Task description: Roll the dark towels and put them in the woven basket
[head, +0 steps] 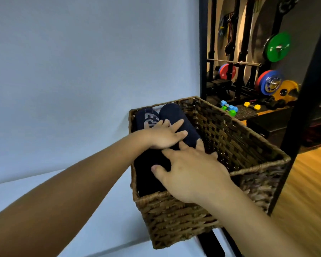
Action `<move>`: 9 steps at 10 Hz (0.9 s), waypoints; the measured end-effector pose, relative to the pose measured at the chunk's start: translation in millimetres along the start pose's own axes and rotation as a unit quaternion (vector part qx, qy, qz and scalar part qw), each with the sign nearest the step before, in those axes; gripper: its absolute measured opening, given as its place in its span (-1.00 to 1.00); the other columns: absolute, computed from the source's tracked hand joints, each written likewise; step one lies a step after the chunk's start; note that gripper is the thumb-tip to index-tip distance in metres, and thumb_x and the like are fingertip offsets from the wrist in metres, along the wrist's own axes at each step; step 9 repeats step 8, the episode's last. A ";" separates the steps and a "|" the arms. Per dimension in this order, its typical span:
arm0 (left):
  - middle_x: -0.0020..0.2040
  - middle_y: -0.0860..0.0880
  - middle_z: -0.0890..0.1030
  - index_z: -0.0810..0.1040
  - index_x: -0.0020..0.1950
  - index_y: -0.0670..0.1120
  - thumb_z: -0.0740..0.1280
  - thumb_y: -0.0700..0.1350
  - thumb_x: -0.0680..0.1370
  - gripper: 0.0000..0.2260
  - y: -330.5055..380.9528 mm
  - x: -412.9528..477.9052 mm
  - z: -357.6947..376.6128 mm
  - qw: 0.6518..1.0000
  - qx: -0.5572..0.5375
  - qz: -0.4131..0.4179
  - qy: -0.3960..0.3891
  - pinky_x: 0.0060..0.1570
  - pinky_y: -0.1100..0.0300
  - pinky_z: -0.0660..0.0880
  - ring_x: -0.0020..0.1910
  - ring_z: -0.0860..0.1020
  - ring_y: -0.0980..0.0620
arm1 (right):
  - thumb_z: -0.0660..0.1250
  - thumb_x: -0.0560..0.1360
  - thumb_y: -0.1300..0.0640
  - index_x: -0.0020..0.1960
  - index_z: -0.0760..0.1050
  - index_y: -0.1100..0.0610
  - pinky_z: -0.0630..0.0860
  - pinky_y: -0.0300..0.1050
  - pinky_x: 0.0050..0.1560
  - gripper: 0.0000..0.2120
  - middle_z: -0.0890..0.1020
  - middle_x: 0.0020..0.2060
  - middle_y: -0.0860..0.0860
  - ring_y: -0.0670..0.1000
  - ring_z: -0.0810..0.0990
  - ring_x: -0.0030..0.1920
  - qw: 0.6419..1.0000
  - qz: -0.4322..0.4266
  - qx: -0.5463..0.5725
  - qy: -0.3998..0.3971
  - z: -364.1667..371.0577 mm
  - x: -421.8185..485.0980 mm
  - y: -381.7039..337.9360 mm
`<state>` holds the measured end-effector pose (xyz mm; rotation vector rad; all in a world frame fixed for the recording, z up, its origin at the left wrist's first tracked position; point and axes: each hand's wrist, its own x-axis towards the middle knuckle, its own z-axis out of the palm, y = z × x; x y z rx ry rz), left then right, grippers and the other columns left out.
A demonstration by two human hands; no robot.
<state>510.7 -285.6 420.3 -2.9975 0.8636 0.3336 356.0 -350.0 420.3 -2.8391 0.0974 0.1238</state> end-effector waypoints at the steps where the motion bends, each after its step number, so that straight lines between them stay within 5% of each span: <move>1: 0.58 0.19 -0.11 -0.04 0.57 0.22 -0.09 0.20 0.66 -0.53 -6.4 -44.0 -3.8 0.994 -0.083 0.047 -0.045 0.46 -0.17 -0.31 0.54 -0.27 0.06 | 0.01 0.56 -0.15 0.13 0.55 0.00 0.36 0.34 0.27 -0.59 0.58 0.19 0.12 0.28 0.43 0.32 0.990 -0.043 -0.001 0.138 6.9 -4.6 0.5; 2: 0.38 0.42 -0.08 0.11 0.52 0.27 -0.12 0.21 0.65 -0.58 -8.7 -104.0 -2.6 0.972 -0.228 0.051 -0.036 0.37 0.33 -0.21 0.33 -0.18 0.43 | 0.05 0.46 -0.06 -0.35 0.33 -0.02 0.38 -0.07 -0.39 -0.75 0.50 -0.43 -0.04 0.06 0.39 -0.43 0.947 -0.084 0.024 0.308 17.3 -8.3 2.0; 3: 0.44 0.39 0.02 0.19 0.50 0.26 -0.13 0.22 0.63 -0.56 -7.2 -136.8 7.2 0.957 -0.278 0.074 0.024 0.28 0.54 -0.15 0.33 -0.08 0.51 | 0.07 0.49 -0.06 -0.31 0.25 -0.07 0.27 -0.12 -0.40 -0.79 0.42 -0.44 -0.10 0.01 0.30 -0.45 0.944 -0.099 0.019 0.314 17.3 -9.2 3.7; 4: 0.50 0.22 0.28 0.32 0.42 0.27 -0.10 0.29 0.62 -0.56 -7.3 -171.3 34.5 0.963 -0.206 0.144 0.095 0.49 0.30 -0.07 0.49 0.07 0.35 | 0.01 0.59 -0.11 -0.13 0.30 -0.10 0.46 0.05 0.01 -0.81 0.47 -0.24 -0.13 -0.04 0.44 -0.20 0.980 -0.114 0.005 0.160 15.6 -22.7 9.6; 6: 0.46 0.10 0.39 0.38 0.45 0.06 0.12 0.13 0.57 -0.54 -13.0 -171.2 70.1 0.962 -0.033 0.135 0.237 0.52 0.14 -0.05 0.48 0.27 0.12 | -0.25 0.59 -0.29 0.10 0.59 -0.06 0.45 0.05 0.18 -0.33 0.65 0.02 -0.04 0.05 0.59 0.08 0.964 -0.048 -0.120 0.231 31.6 -42.4 22.6; 7: 0.42 0.07 0.45 0.41 0.43 0.02 0.19 0.05 0.61 -0.62 -8.1 -174.2 71.1 0.949 -0.053 0.137 0.277 0.50 0.14 -0.03 0.45 0.32 0.07 | -0.34 0.56 -0.30 0.22 0.55 -0.11 0.35 0.03 0.27 -0.27 0.62 0.15 -0.05 0.02 0.53 0.21 0.968 -0.044 -0.133 0.207 32.0 -42.3 27.2; 8: 0.53 0.05 0.26 0.25 0.52 0.06 0.20 0.03 0.62 -0.55 -12.0 -203.8 88.7 0.934 -0.086 0.154 0.310 0.49 0.13 -0.12 0.54 0.11 0.03 | -0.34 0.51 -0.34 0.53 0.20 -0.16 -0.05 0.16 0.54 -0.29 0.25 0.53 -0.01 -0.01 0.09 0.56 0.969 -0.045 -0.112 0.218 41.8 -60.8 21.2; 9: 0.53 0.05 0.26 0.25 0.52 0.06 0.20 0.03 0.62 -0.55 -12.0 -203.8 88.7 0.934 -0.086 0.154 0.310 0.49 0.13 -0.12 0.54 0.11 0.03 | -0.34 0.51 -0.34 0.53 0.20 -0.16 -0.05 0.16 0.54 -0.29 0.25 0.53 -0.01 -0.01 0.09 0.56 0.969 -0.045 -0.112 0.218 41.8 -60.8 21.2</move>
